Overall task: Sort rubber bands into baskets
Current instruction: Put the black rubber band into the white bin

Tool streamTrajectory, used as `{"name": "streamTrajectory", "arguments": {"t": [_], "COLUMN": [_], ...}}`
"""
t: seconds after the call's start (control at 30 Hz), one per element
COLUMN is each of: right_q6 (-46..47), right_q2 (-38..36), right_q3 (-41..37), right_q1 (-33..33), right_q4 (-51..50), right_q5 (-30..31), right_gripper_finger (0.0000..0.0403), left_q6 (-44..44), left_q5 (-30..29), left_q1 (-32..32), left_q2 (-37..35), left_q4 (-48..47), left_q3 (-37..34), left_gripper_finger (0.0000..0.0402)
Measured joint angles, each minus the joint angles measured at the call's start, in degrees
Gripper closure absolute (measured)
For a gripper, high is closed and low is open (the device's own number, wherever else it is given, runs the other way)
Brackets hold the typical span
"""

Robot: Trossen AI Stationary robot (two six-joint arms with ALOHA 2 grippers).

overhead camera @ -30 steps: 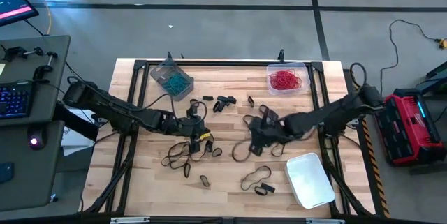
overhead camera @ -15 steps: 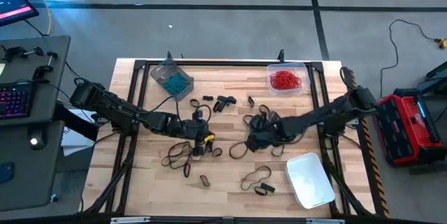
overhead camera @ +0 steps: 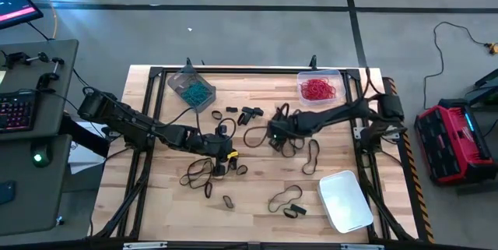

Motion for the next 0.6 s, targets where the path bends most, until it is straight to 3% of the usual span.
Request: {"name": "streamTrajectory", "arguments": {"t": [0.17, 0.37, 0.5, 0.6], "right_q6": [-5.69, -9.64, -11.09, -11.16], "right_q2": [2.3, 4.87, 3.62, 0.99], "right_q3": [0.0, 0.33, 0.19, -0.15], "right_q1": [-3.11, -5.62, -4.95, -2.83], "right_q4": [1.32, 2.32, 1.99, -0.51], "right_q5": [-4.18, -8.12, -9.04, -8.61], "right_gripper_finger": [0.0207, 0.0297, 0.0376, 0.0393], "left_q6": [0.0, 0.02, -0.07, -0.07], "left_q5": [0.0, 0.0, 0.0, 0.0], "left_q1": [-0.02, -0.02, -0.02, -0.02], "left_q2": [-0.04, -0.04, -0.04, -0.04], "left_q4": [-0.05, -0.13, -0.19, -0.19], "left_q3": [0.0, 0.02, 0.02, 0.02], "left_gripper_finger": [0.0401, 0.0401, 0.0401, 0.0401]}}
